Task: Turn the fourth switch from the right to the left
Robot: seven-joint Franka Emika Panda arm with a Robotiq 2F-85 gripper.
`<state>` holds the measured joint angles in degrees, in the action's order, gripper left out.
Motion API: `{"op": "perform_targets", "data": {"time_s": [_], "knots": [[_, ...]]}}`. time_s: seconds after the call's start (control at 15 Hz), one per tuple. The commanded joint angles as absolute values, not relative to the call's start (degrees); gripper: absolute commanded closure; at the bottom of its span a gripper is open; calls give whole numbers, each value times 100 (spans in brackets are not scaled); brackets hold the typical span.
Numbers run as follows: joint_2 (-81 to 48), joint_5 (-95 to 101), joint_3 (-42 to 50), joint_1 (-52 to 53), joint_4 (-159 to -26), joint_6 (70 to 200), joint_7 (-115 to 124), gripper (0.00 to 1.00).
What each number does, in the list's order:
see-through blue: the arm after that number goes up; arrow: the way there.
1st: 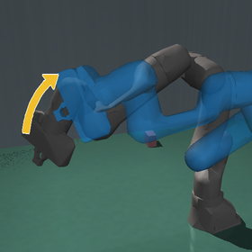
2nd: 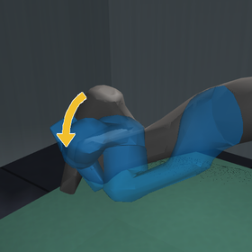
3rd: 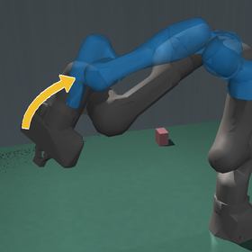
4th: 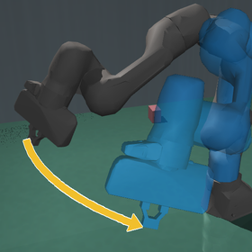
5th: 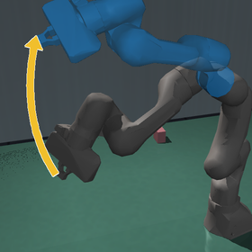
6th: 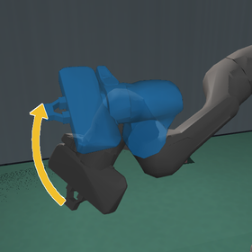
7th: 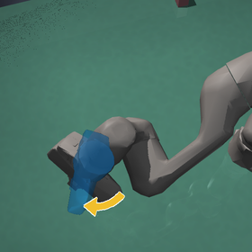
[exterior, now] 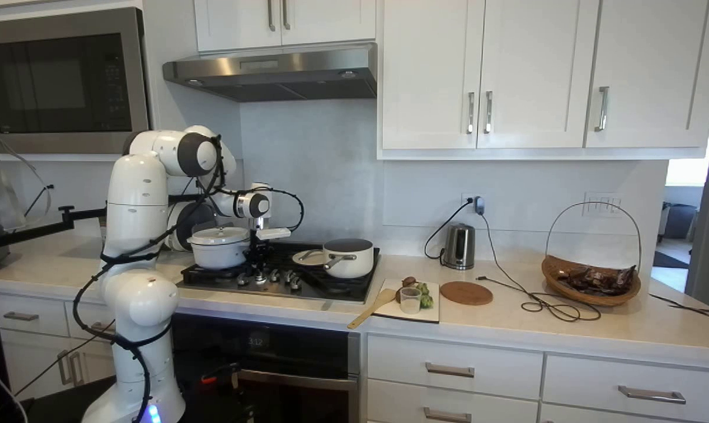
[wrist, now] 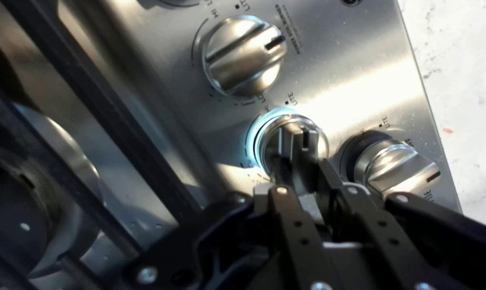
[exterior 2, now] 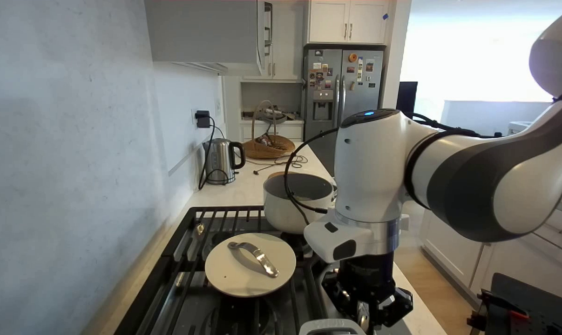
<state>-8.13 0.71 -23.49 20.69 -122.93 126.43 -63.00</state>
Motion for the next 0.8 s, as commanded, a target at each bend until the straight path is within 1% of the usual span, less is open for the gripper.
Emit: {"op": "perform_targets", "data": {"time_s": [0.0, 0.73], "knots": [[-684, -30, -2409, 2030, -12683, 12158, -6882, 95], [-615, 78, -2366, 2024, -12716, 12024, -8331, 95]]}}
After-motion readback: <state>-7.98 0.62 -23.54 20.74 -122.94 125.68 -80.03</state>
